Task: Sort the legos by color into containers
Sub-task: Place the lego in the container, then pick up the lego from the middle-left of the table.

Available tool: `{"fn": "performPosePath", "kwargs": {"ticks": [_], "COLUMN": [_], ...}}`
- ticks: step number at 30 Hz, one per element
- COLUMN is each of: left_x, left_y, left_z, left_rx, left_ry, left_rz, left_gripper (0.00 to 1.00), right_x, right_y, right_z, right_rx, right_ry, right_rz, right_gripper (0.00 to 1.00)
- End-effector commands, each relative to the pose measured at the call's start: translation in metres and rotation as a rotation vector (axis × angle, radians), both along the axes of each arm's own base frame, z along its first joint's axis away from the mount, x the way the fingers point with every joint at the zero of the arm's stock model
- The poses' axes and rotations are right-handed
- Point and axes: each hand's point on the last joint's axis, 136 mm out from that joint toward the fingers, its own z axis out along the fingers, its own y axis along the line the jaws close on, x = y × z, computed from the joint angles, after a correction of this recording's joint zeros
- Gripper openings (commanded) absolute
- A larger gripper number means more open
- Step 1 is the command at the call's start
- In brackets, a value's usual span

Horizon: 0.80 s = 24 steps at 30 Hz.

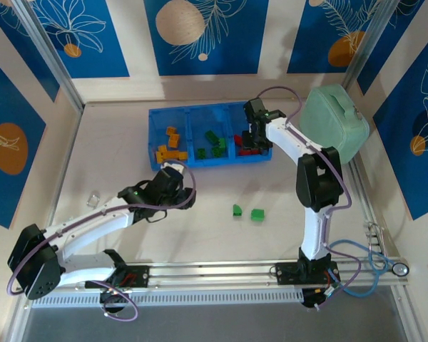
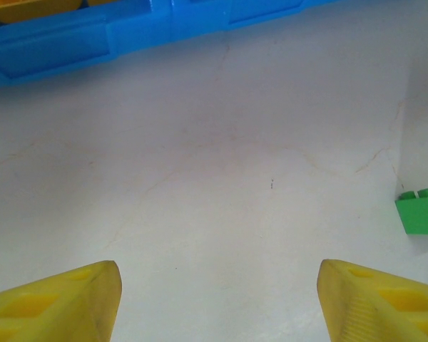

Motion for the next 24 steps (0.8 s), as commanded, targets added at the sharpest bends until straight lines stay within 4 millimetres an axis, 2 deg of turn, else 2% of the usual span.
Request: {"fn": "performPosePath", "kwargs": {"ticks": [1, 2, 3, 7, 13, 17, 24], "left_x": [0.002, 0.0, -0.002, -0.008, -0.019, -0.026, -0.035], "left_y": [-0.014, -0.02, -0.027, -0.05, -0.093, -0.123, -0.164], "left_z": [0.012, 0.015, 0.016, 0.02, 0.015, 0.005, -0.026], "left_rx": [-0.003, -0.007, -0.013, -0.012, -0.015, -0.013, 0.049], "left_ry": [-0.049, -0.06, -0.069, -0.09, -0.056, -0.017, 0.074], "left_rz": [-0.043, -0.07, -0.102, -0.189, -0.326, -0.408, -0.478], "left_gripper": [0.73, 0.73, 0.73, 0.73, 0.73, 0.74, 0.74], "right_x": [0.008, 0.008, 0.008, 0.0, -0.032, -0.058, -0.098], "right_y": [0.003, 0.003, 0.003, 0.001, -0.007, -0.016, -0.026], "right_z": [0.017, 0.02, 0.022, 0.039, 0.058, 0.06, 0.053], "right_rx": [0.002, 0.005, 0.009, 0.029, 0.069, 0.099, 0.176], "right_ry": [-0.034, -0.042, -0.051, -0.096, -0.15, -0.161, -0.145], "right_rz": [-0.002, -0.005, -0.007, -0.013, -0.039, -0.069, -0.105], "right_gripper": [0.67, 0.74, 0.77, 0.78, 0.77, 0.78, 0.79]}}
